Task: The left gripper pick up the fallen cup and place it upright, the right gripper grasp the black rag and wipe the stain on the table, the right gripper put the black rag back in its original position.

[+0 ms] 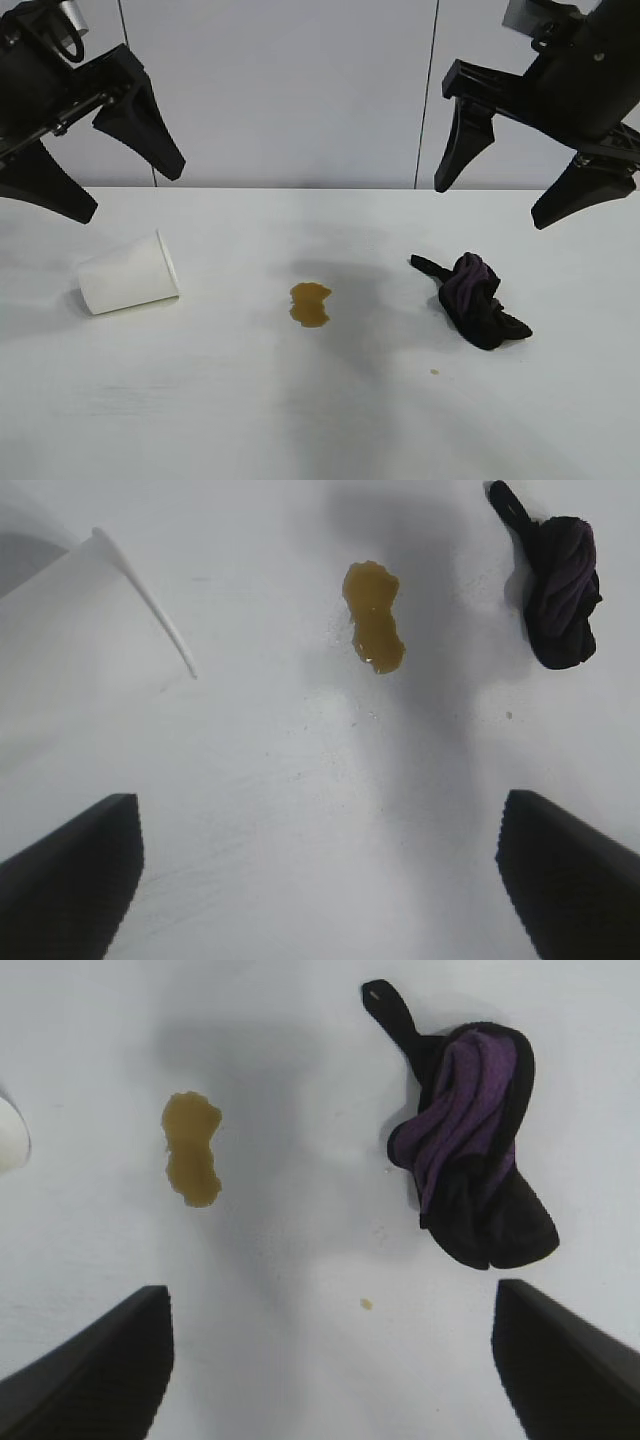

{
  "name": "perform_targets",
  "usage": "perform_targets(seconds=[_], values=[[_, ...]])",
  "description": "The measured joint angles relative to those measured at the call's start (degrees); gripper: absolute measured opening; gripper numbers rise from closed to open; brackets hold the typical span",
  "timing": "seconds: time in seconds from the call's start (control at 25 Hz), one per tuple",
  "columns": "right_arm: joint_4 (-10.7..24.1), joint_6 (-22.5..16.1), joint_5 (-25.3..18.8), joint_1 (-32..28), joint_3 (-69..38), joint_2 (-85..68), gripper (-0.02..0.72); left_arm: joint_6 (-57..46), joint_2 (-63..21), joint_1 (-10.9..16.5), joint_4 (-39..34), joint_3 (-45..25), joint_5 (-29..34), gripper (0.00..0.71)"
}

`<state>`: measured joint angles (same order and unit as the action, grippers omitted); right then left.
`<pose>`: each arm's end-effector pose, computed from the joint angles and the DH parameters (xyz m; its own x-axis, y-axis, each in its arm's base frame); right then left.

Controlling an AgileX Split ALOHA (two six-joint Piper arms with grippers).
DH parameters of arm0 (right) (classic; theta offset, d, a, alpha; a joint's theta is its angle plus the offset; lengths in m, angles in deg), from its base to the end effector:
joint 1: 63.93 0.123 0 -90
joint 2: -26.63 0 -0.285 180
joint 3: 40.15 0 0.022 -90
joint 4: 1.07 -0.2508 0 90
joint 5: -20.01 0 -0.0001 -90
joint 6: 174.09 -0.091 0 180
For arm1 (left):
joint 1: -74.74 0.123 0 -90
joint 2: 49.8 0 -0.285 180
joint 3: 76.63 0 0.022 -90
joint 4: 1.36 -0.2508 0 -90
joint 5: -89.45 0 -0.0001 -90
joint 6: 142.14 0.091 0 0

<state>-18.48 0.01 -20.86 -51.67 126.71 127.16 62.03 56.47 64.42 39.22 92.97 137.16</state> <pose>0.3194 0.0877 0.2430 -0.9207 0.1306 -0.3679 0.0094 0.9495 0.3135 0.3321 -0.1050 0.2305 -0.9327 0.0800 -0.3517 0.2528 0.8404 -0.4793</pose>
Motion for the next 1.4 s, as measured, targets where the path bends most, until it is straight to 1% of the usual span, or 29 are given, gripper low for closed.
perform_targets(seconds=[1.0, 1.08, 1.2, 1.32, 1.4], values=[[0.0, 0.0, 0.1, 0.0, 0.0, 0.0, 0.601, 0.9, 0.0, 0.0, -0.4, 0.0, 0.1, 0.693], [0.0, 0.0, 0.1, 0.0, 0.0, 0.0, 0.601, 4.8, 0.0, 0.0, -3.4, 0.9, 0.1, 0.693], [0.0, 0.0, 0.1, 0.0, 0.0, 0.0, 0.601, 13.8, 0.0, -0.4, -11.2, 2.5, -0.3, 0.693], [0.0, 0.0, 0.1, 0.0, 0.0, 0.0, 0.601, 20.7, 0.0, -1.9, -22.0, 2.7, -1.9, 0.693], [0.0, 0.0, 0.1, 0.0, 0.0, 0.0, 0.601, 21.9, 0.1, -3.3, -27.0, 2.7, -3.6, 0.693]])
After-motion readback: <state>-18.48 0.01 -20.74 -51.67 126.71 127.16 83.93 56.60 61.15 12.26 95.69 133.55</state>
